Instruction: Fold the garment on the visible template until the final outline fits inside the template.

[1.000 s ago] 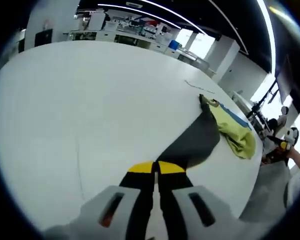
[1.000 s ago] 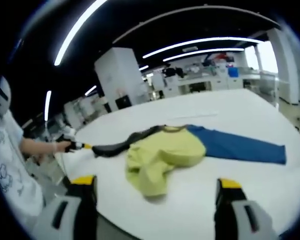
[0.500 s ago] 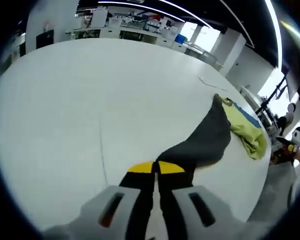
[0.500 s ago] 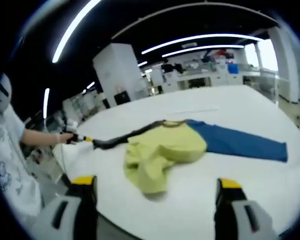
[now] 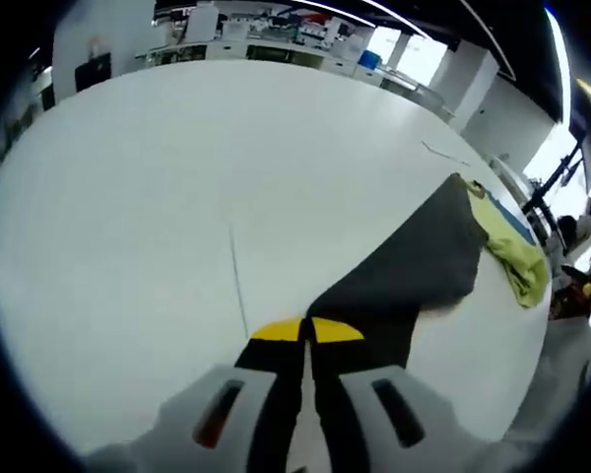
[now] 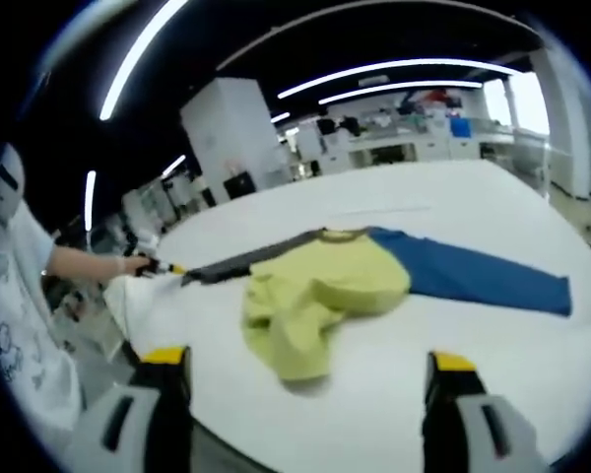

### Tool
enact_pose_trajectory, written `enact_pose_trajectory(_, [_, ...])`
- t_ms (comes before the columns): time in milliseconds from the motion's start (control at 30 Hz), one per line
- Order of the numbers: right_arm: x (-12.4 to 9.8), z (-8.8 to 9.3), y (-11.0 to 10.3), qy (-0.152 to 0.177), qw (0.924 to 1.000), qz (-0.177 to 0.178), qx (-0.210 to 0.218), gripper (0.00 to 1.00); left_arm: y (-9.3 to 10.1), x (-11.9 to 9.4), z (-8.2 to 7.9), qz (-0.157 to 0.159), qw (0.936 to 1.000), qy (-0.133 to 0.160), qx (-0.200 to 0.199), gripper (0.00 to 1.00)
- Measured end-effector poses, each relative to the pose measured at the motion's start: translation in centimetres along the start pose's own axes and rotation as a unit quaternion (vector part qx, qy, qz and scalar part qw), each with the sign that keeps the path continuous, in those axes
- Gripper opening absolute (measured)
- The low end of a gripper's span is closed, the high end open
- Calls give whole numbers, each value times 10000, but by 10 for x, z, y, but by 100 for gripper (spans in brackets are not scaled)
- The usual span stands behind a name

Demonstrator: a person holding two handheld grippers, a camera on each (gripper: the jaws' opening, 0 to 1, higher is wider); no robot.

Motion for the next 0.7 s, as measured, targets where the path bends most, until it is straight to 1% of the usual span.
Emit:
enact_pose_trajectory(33, [0, 0, 0, 9, 10000, 9, 31, 99, -2, 1, -1, -71, 9998, -20, 183, 0])
enact_pose_trajectory(100, [0, 0, 1, 27, 10000, 33, 59, 99, -6, 5, -7, -102, 9999, 45, 103, 0])
enact_pose_trajectory(133, [0, 1, 1, 17, 10000, 39, 68, 99, -2, 7, -8, -147, 9998, 66, 103, 0])
enact_pose_trajectory(200, [0, 2, 1, 9, 10000, 46, 66, 99, -4, 7, -9, -175, 9998, 61, 103, 0])
enact_pose_trajectory(267, [-1, 3, 3, -4, 10000, 51, 62, 99, -2, 5, -9, -194, 9993, -2, 328, 0])
enact_pose_trajectory(367, [-1, 5, 4, 17, 9999, 74, 119, 99, -1, 4, -8, -192, 9991, -53, 375, 0])
enact_pose_trajectory(433, [-1, 6, 5, 11, 9999, 81, 125, 99, -5, 3, -8, -207, 9990, -80, 388, 0])
enact_pose_trajectory(567, [-1, 10, 2, -38, 9999, 62, 89, 99, -5, 5, -9, -289, 9974, -153, 647, 0])
enact_pose_trajectory(700, [-2, 12, 2, -51, 9999, 53, 110, 99, -3, 5, -10, -316, 9973, -195, 640, 0])
Point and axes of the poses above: the point that each gripper's makers call its tool centre point, and the gripper's own axes: x roughly forward along the fingers, y roughly to its right, z roughly out of its underside, the point moved 3 cm from there along -x, roughly backward along the fingers, and after that the axes turned 6 degrees about y, right-handed, at the moved point
